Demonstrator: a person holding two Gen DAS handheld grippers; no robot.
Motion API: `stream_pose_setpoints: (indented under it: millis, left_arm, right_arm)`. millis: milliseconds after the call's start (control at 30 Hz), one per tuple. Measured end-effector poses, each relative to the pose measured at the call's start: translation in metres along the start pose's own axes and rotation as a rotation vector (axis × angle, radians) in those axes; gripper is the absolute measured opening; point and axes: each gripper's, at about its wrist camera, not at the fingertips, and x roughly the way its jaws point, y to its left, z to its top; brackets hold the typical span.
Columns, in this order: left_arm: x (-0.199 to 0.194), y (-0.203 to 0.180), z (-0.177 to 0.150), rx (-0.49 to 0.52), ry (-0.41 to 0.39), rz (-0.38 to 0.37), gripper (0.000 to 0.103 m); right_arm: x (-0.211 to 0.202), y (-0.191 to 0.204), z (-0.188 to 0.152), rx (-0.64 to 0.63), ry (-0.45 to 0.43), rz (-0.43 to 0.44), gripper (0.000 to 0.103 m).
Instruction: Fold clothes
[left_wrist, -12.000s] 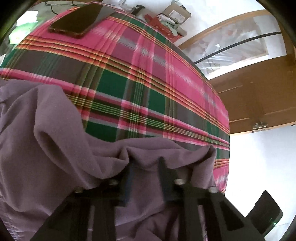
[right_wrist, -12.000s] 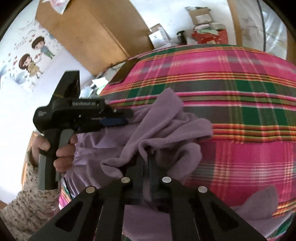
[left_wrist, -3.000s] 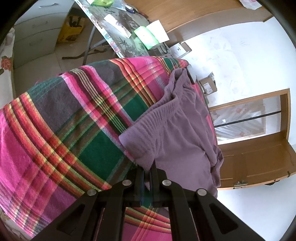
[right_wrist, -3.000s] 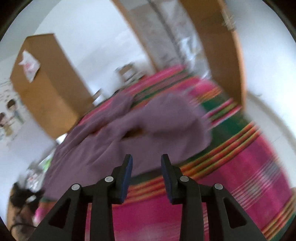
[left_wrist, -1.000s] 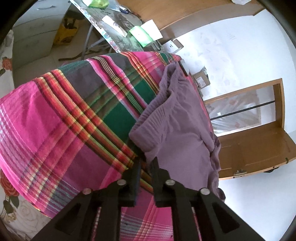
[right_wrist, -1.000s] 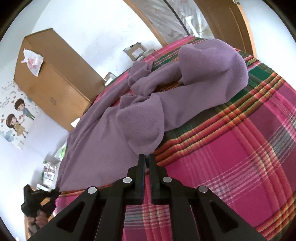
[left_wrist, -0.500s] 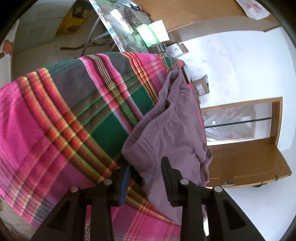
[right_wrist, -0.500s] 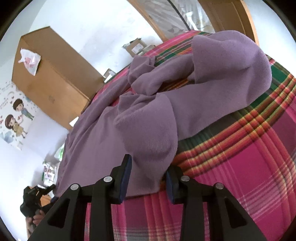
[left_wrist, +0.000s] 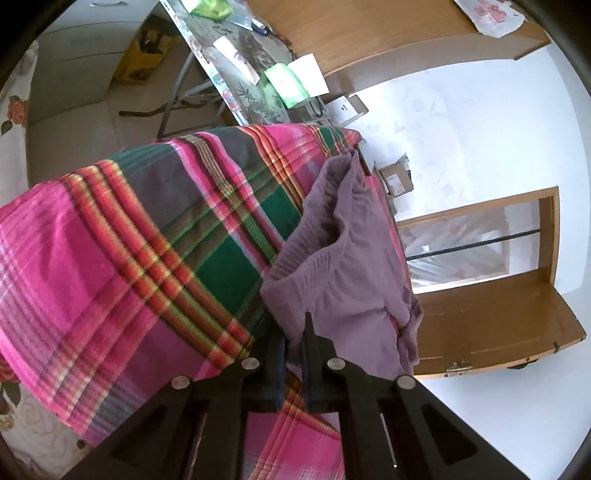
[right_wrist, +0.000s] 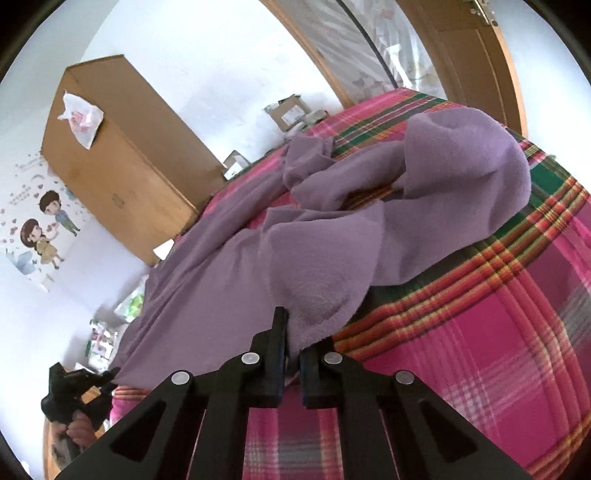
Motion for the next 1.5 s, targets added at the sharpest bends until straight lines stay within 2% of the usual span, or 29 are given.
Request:
stream_pose_setpoints:
  millis: [567, 900, 1100, 1133, 1333, 1467, 1500]
  left_arm:
    - [-0.03, 0.017, -0.025, 0.025, 0.021, 0.009, 0.006]
    - [-0.026, 0.028, -0.031, 0.045, 0.04, 0.079, 0.007]
    - [-0.035, 0.016, -0.031, 0.132, 0.03, 0.105, 0.017]
    - [-0.038, 0.015, -0.03, 0.145, 0.031, 0.103, 0.017]
    - [-0.06, 0.019, -0.016, 0.162, -0.008, 0.104, 0.017]
    - [-0.059, 0.004, -0.001, 0.224, -0.012, 0.087, 0.018]
    - [-0.057, -0.002, 0.003, 0.247, -0.007, 0.073, 0.022]
  right_arm:
    - [-0.038, -0.007, -0.019, 0.037, 0.012, 0.028, 0.006]
    - [-0.031, -0.014, -0.026, 0.021, 0.089, -0.026, 0.006]
    - [-0.024, -0.015, -0.028, -0.006, 0.133, -0.07, 0.014]
    - [-0.024, -0.015, -0.028, -0.014, 0.143, -0.076, 0.018]
    - [-0.039, -0.005, -0.024, -0.157, 0.189, -0.135, 0.022]
    - [-0.051, 0.01, -0.013, -0.211, 0.17, -0.077, 0.024]
    - [-0.051, 0.017, -0.01, -0.233, 0.16, -0.063, 0.024]
